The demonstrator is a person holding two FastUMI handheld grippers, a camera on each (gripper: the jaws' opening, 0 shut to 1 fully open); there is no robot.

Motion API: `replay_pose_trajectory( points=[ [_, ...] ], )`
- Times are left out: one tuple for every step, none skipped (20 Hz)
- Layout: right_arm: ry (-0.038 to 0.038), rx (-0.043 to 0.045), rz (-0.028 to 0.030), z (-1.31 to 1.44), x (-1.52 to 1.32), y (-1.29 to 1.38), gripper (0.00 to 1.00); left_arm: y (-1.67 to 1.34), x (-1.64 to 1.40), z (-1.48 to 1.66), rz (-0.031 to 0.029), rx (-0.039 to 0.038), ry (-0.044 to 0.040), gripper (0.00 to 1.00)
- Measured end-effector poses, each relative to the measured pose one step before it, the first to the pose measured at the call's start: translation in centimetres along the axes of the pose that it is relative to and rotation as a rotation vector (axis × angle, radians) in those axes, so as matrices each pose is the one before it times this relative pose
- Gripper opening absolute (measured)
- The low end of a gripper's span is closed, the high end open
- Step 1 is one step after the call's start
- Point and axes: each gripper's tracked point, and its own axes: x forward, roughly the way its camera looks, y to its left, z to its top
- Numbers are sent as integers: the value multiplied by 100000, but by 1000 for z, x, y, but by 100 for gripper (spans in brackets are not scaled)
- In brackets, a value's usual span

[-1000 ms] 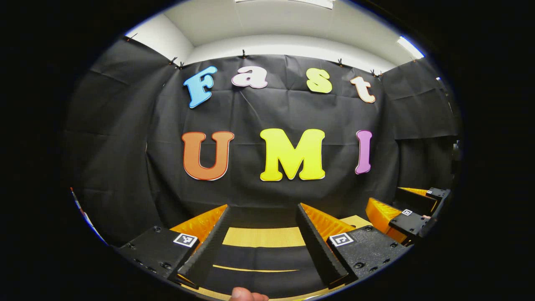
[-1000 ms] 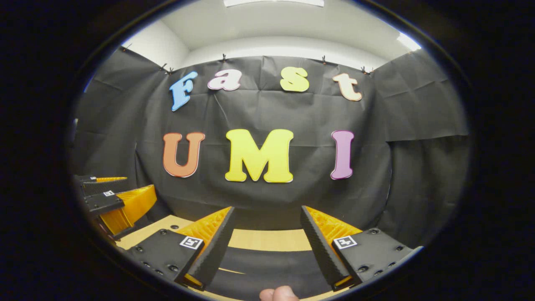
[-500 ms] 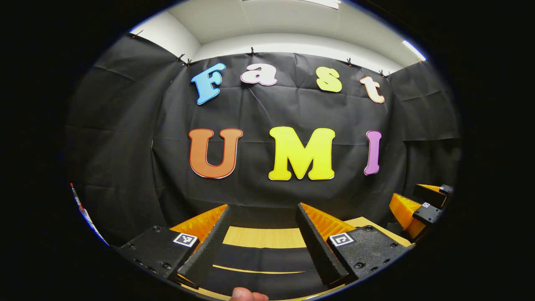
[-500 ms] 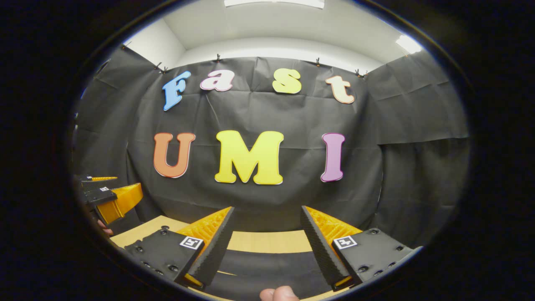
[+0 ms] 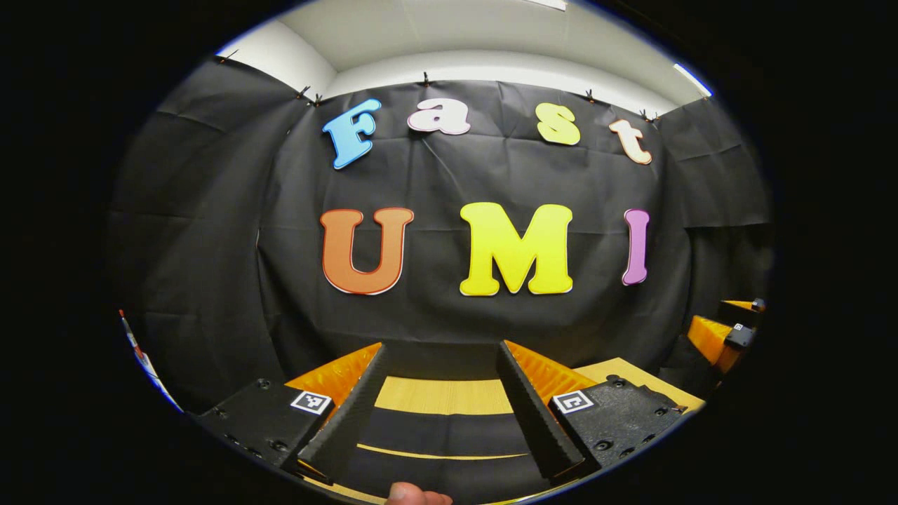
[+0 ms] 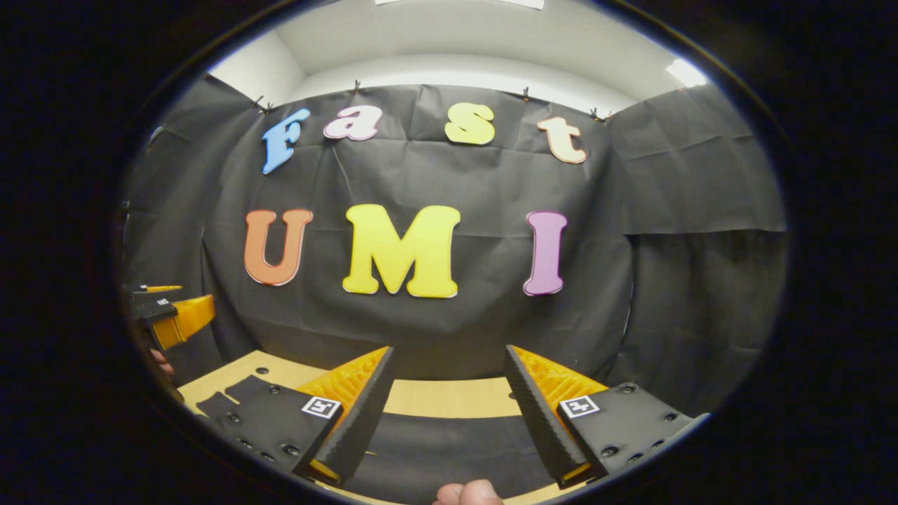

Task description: Grasp the waist and the cuffs of the jeans and fold them to make the two legs overlap; first hold the waist and fold one-third of the jeans toward the cuffs, then hold the cuffs and fold the remaining one-third in the same direction to finish folding.

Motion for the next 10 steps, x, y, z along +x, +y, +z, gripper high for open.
replay_pose_trajectory(
  points=[
    [258,-449,-750,-236,368,-1313,96,220,318,-232,916,41,856,99],
    [921,-276,-1102,-482,423,-1478,96,-69,265,-434,313,-264,1175,99],
    [1883,-165,-1113,-634,469,-1374,96,-139,40,-709,1054,242,1986,99],
    [1587,-161,-740,-792,422,-1293,96,51,67,-474,1154,343,1780,99],
    [1591,-10,-706,-687,416,-1292,97,100,29,-431,842,228,1823,99],
    [2058,164,-328,-965,429,-1185,96,-50,26,-609,1002,4,1723,99],
    [2290,535,-566,-982,355,-1140,96,296,-58,-773,1146,-442,2431,99],
    [2778,610,-562,-1174,421,-1028,96,432,-126,-878,1073,-546,2399,99],
    [3975,615,-691,-1252,414,-972,96,846,-80,-1059,2141,-787,3276,99],
    [4081,321,-973,-1335,336,-858,96,978,46,-1335,2180,-2387,4222,99]
  ],
)
